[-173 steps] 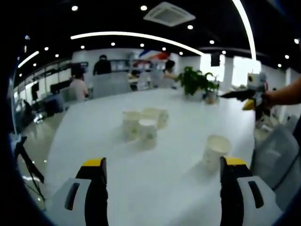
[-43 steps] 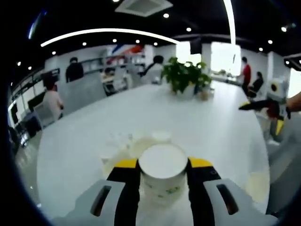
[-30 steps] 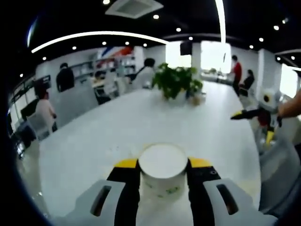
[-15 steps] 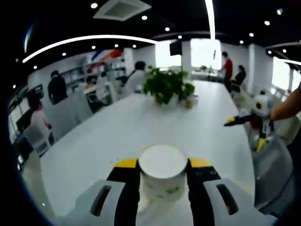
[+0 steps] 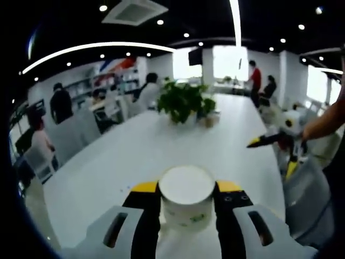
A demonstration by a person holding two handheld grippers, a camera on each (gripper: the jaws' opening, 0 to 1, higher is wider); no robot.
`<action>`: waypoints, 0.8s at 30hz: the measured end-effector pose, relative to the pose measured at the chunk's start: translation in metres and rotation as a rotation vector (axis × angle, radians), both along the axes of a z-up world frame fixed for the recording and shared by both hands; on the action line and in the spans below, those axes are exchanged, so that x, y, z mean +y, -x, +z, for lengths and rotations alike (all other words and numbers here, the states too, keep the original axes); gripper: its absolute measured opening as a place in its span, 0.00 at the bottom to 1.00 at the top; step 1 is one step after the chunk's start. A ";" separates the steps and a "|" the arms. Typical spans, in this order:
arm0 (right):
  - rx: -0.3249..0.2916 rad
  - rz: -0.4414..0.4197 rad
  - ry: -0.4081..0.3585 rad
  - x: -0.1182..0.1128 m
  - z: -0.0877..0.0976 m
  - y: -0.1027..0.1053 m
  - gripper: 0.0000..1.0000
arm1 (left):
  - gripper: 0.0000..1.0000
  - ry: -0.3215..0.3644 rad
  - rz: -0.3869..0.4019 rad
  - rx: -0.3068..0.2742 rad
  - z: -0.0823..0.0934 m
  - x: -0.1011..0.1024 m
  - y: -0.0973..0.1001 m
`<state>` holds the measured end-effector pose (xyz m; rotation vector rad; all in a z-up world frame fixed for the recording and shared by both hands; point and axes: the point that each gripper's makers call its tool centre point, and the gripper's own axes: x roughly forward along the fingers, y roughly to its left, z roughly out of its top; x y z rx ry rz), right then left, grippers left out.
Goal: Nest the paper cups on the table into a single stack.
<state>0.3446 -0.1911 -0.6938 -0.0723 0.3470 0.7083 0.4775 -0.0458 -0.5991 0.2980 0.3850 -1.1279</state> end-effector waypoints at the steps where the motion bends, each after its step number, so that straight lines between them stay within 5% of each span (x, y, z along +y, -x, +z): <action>1: -0.001 0.003 0.001 0.000 0.000 0.000 0.98 | 0.37 0.005 -0.004 -0.001 0.002 -0.002 0.004; 24: -0.044 0.062 -0.012 0.022 0.028 0.004 0.96 | 0.37 0.013 -0.091 -0.036 0.026 -0.024 0.064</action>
